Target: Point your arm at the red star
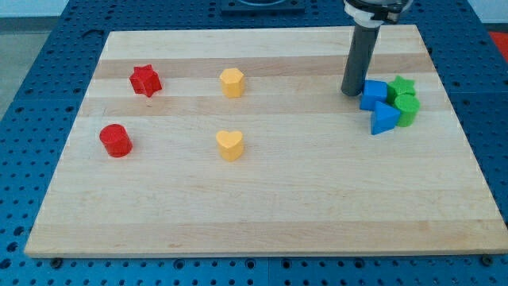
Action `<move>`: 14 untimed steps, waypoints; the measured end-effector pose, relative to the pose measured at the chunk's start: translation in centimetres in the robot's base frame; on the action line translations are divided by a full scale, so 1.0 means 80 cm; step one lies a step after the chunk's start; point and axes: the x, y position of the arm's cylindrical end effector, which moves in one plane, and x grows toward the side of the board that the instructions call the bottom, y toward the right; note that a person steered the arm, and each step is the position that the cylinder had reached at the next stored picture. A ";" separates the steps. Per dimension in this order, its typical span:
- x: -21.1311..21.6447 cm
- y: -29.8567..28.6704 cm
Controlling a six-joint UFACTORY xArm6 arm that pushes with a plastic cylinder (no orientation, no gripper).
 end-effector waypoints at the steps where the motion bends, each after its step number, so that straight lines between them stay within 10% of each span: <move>1: 0.011 -0.031; 14: 0.048 -0.338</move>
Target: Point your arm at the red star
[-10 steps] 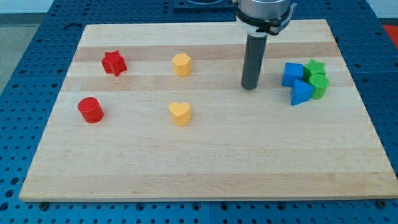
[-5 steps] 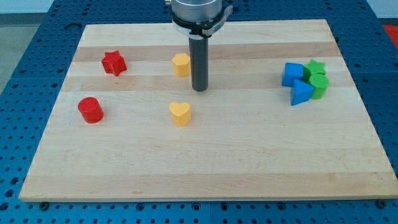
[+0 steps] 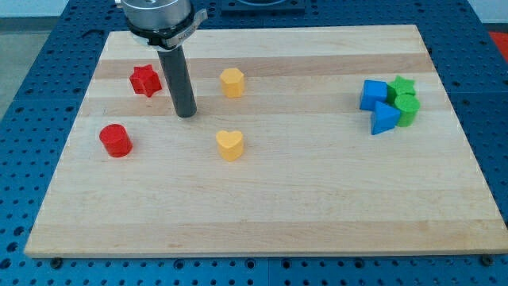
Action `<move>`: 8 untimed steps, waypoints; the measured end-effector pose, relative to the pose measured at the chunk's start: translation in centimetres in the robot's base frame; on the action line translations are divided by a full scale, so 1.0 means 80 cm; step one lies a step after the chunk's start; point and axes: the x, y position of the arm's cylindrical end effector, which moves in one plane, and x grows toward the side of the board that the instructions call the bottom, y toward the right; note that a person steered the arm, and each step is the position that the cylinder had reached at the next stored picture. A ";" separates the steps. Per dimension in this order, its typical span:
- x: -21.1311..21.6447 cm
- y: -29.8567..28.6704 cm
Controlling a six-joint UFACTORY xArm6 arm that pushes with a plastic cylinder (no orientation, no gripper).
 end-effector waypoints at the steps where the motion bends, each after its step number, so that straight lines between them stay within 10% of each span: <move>1: 0.003 -0.046; 4: -0.019 -0.159; 5: -0.111 -0.168; 8: -0.124 -0.114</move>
